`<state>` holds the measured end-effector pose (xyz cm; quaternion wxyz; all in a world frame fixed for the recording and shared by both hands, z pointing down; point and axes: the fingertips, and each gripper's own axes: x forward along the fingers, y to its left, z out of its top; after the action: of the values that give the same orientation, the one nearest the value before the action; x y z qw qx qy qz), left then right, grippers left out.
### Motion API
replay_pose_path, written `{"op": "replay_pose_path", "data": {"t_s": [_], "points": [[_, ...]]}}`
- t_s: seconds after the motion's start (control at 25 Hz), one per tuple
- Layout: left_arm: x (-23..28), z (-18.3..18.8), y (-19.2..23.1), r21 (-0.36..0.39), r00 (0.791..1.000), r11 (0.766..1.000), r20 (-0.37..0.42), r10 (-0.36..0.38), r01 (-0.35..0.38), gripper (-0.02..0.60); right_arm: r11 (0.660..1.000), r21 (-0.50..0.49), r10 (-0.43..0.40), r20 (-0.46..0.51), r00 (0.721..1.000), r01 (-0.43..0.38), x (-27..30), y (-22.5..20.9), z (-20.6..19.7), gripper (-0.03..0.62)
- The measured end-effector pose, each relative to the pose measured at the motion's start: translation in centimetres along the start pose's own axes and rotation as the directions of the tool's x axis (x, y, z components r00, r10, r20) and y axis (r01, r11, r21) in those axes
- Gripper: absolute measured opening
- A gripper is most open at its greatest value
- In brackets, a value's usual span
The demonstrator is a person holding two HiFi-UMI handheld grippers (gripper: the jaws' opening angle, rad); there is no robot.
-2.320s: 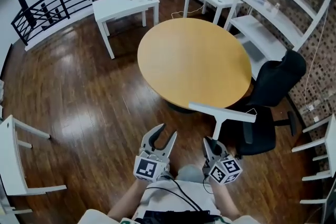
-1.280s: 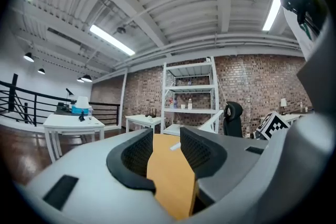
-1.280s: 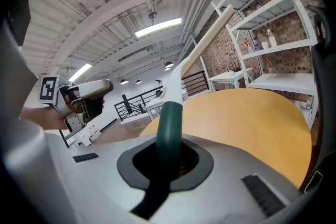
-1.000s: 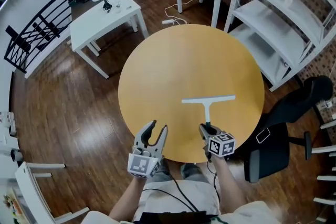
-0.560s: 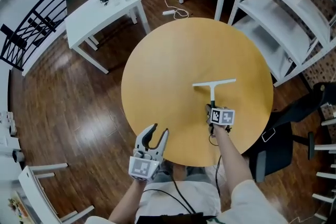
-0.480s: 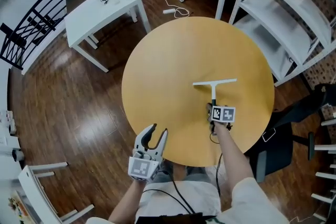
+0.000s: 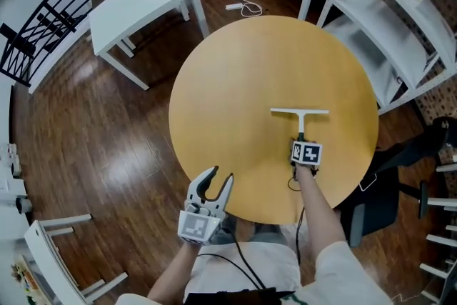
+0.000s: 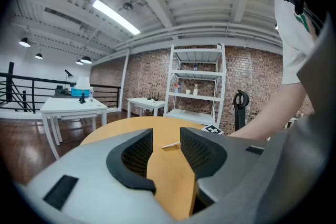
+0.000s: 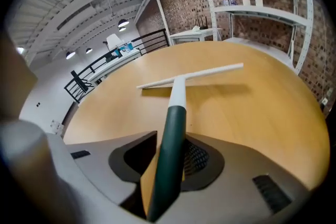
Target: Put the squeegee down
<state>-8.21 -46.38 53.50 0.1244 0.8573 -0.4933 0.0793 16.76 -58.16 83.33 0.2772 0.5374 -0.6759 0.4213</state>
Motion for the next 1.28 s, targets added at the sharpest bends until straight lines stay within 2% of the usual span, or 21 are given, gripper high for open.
{"op": "replay_pose_path", "data": {"t_s": [0.08,0.2,0.32,0.4,0.48,0.52,0.56,0.6,0.68,0.76,0.8,0.84,0.96,1.12,1.2,1.28], "points": [[0.1,0.0,-0.1,-0.002,1.0,1.0,-0.001,-0.005,0.005,0.156,0.999,-0.032,-0.043,0.033,0.999,0.044,-0.6,-0.6,0.0,0.231],[0.4,0.4,-0.4,0.004,1.0,1.0,0.01,-0.018,0.018,0.156,0.99,-0.079,-0.104,0.12,0.987,0.114,-2.0,-2.5,0.0,0.32],[0.6,0.7,-0.4,0.036,0.999,0.999,0.028,-0.04,0.039,0.156,0.991,-0.1,-0.061,0.274,0.96,0.091,-5.9,-0.9,2.5,0.36],[0.9,1.3,-0.6,0.055,0.998,0.997,0.047,-0.05,0.048,0.156,0.992,-0.119,0.0,0.391,0.92,0.05,-9.5,0.7,4.4,0.362],[1.2,2.3,-0.8,0.061,0.996,0.997,0.073,-0.056,0.051,0.156,0.988,-0.152,0.072,0.51,0.857,0.007,-13.9,3.0,6.4,0.396],[1.4,3.2,-1.0,0.051,0.994,0.997,0.09,-0.055,0.051,0.156,0.984,-0.177,0.113,0.571,0.813,-0.012,-16.5,4.4,7.5,0.396],[1.4,4.1,-1.1,0.039,0.992,0.998,0.111,-0.053,0.049,0.156,0.977,-0.211,0.156,0.63,0.761,-0.026,-19.2,5.9,8.5,0.403],[1.4,5.0,-1.1,0.034,0.989,0.998,0.135,-0.053,0.048,0.156,0.967,-0.252,0.2,0.682,0.704,-0.031,-21.8,7.4,9.4,0.444],[1.5,6.1,-0.6,0.06,0.982,0.997,0.183,-0.051,0.041,0.156,0.944,-0.329,0.269,0.749,0.605,-0.012,-26.5,10.0,10.7,0.445],[1.4,7.0,0.0,0.083,0.976,0.996,0.214,-0.044,0.027,0.195,0.932,-0.361,0.292,0.787,0.544,0.021,-30.2,11.6,11.3,0.444],[1.3,8.0,0.0,0.072,0.974,0.997,0.225,-0.038,0.023,0.202,0.935,-0.355,0.291,0.798,0.528,0.023,-31.6,12.2,11.4,0.442],[1.2,8.8,0.2,0.064,0.971,0.998,0.237,-0.03,0.015,0.202,0.941,-0.339,0.286,0.802,0.525,0.006,-32.6,12.8,11.2,0.439],[1.0,8.9,1.8,0.113,0.962,0.993,0.272,-0.002,-0.03,0.234,0.953,-0.296,0.279,0.79,0.546,-0.058,-34.0,14.1,10.5,0.434],[0.6,10.1,2.9,0.118,0.955,0.991,0.297,0.02,-0.058,0.245,0.936,-0.352,0.289,0.787,0.545,0.011,-35.0,15.7,10.0,0.431],[0.6,10.3,2.9,0.118,0.951,0.991,0.308,0.022,-0.061,0.25,0.935,-0.354,0.291,0.79,0.54,0.014,-35.3,15.9,10.0,0.431],[0.5,10.3,2.8,0.12,0.951,0.991,0.308,0.019,-0.059,0.251,0.933,-0.36,0.298,0.781,0.55,0.006,-35.4,16.3,9.9,0.431]]}}
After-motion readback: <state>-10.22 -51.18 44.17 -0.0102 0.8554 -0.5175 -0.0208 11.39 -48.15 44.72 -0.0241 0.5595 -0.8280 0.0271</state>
